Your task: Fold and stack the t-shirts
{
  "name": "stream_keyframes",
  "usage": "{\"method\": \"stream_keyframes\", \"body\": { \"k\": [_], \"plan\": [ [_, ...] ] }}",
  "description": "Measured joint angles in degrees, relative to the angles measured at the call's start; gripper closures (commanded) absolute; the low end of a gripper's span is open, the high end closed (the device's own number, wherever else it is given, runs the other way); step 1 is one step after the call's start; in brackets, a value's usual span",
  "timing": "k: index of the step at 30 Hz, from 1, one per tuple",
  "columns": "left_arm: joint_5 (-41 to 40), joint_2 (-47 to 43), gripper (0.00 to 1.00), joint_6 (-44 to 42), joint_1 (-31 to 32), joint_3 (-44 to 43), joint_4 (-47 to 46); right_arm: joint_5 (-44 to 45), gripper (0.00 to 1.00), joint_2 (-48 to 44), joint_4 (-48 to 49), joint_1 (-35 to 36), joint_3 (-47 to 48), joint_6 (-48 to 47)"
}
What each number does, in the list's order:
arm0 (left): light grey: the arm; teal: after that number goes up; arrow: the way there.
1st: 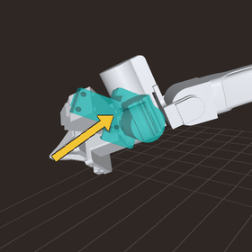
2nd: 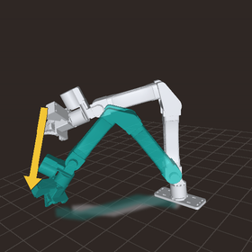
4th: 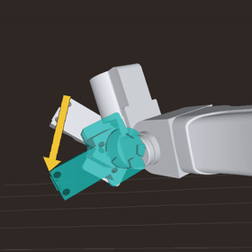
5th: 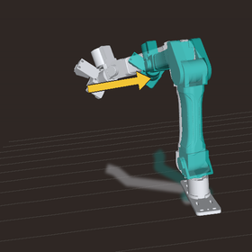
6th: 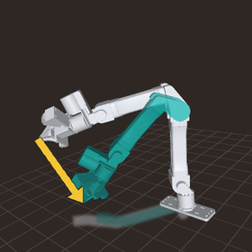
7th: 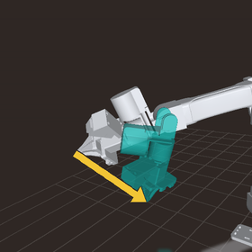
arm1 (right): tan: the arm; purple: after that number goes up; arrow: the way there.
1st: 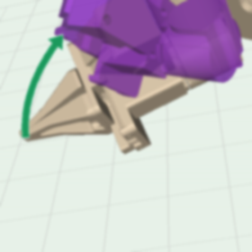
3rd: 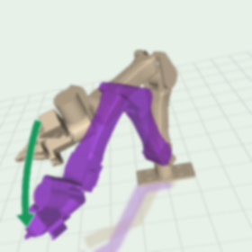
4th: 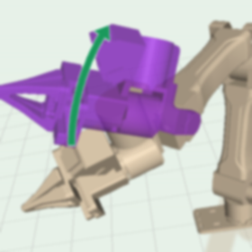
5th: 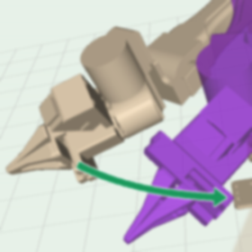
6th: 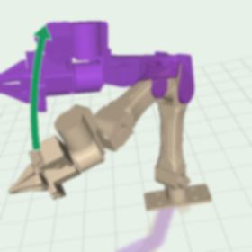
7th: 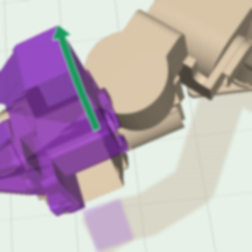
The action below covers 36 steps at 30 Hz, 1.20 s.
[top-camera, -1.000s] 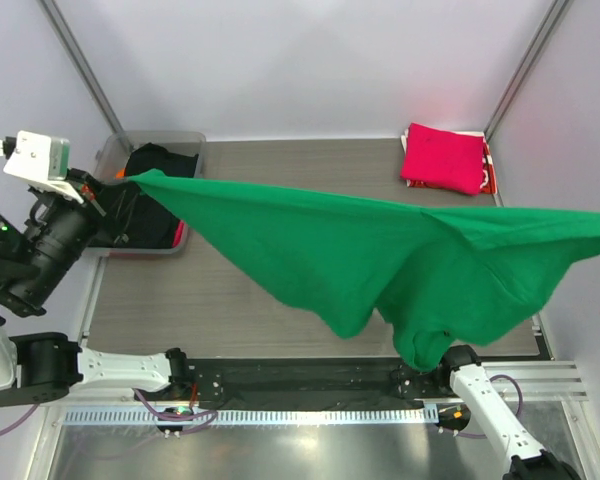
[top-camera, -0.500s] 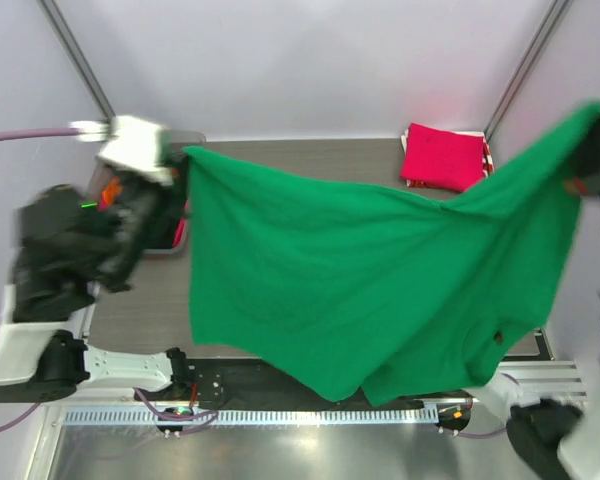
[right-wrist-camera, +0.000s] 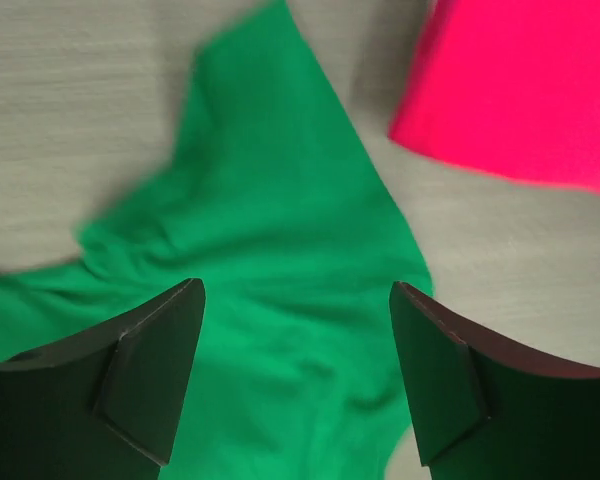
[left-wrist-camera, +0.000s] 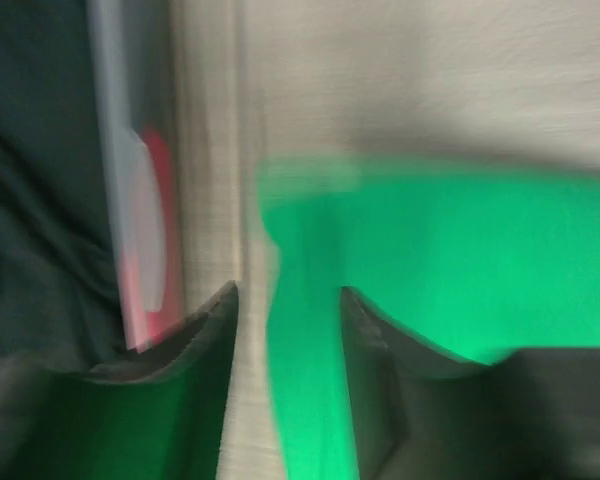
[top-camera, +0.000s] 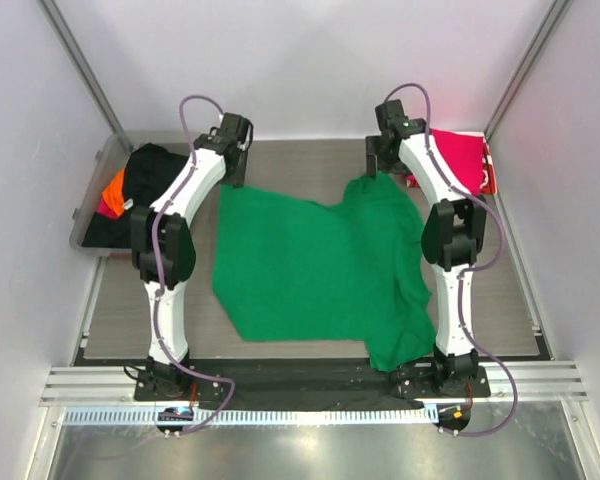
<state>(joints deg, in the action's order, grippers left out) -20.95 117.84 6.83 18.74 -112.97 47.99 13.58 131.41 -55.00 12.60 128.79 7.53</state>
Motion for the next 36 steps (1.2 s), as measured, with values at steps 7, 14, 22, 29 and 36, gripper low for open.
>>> {"method": "stream_keyframes", "body": {
  "k": [7,14,22,29,36],
  "plan": [
    [3.52,-0.92,0.29,6.69,-0.87,5.38,5.14,0.87,0.16,-21.05,3.96,0.09,-14.32,1.40],
    [6.82,-17.09,0.30,13.14,2.12,20.65,3.48,-7.93,0.19,-39.60,13.42,0.09,-34.67,6.38],
    [12.28,-22.27,0.31,20.87,2.47,39.28,-0.28,-17.05,0.19,-32.04,15.89,0.09,-51.45,12.26],
    [14.38,-15.98,0.32,23.47,2.69,43.47,-3.80,-17.09,0.19,-25.86,16.90,0.09,-49.13,13.38],
    [14.78,-4.57,0.32,24.11,2.12,33.29,-3.10,-16.24,0.20,-11.93,16.35,-0.66,-39.17,13.44]
  ]
}}
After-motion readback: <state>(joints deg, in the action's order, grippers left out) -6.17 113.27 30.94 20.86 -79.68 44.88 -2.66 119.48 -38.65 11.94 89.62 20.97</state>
